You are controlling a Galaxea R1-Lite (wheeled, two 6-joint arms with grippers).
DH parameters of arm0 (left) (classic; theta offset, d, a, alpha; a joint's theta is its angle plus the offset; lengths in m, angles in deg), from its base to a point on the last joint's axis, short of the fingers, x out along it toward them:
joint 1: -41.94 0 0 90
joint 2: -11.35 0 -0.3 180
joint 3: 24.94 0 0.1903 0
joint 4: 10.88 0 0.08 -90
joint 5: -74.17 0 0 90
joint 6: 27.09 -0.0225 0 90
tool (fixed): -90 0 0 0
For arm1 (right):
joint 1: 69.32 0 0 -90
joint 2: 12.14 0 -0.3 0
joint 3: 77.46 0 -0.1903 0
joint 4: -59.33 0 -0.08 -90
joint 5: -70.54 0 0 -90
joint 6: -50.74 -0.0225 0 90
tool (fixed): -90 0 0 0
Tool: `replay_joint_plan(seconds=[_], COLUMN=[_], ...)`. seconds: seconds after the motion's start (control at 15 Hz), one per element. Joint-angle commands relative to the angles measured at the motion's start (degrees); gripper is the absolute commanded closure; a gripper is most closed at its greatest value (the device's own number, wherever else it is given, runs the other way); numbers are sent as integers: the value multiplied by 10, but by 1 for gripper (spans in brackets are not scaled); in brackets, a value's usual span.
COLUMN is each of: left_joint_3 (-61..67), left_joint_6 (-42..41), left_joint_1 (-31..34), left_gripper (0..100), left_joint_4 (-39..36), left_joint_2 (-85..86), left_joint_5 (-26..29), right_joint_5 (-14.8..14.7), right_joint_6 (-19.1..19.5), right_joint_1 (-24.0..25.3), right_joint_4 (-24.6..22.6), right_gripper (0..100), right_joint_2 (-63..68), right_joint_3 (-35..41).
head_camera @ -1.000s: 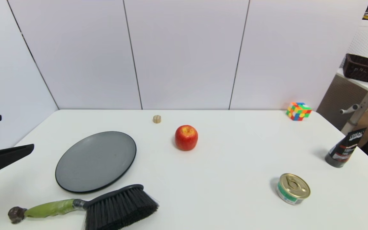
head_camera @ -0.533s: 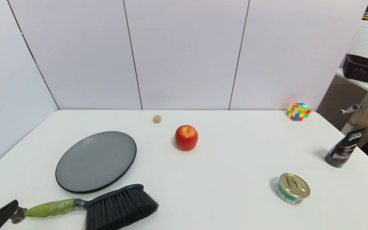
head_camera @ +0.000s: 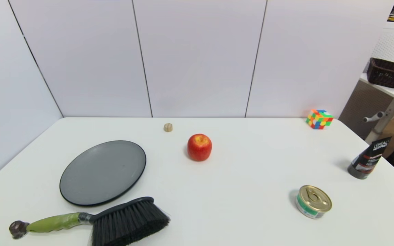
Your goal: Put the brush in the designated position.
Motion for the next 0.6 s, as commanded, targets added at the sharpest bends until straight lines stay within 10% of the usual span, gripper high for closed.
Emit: replay_joint_plan(seconds=[0.07, 0.6], left_joint_3=[51, 51], left_joint_6=[27, 54], left_joint_1=[-2, -2], left_gripper=[0, 0], left_joint_4=[-27, -27], left_joint_2=[57, 56], left_joint_5=[-78, -79], right_joint_5=[0, 0], right_joint_6=[0, 0], right_joint_1=[0, 0], right_joint_4=[0, 0], right_gripper=[0, 0], right_joint_2=[1, 1], right_joint_3=[1, 1])
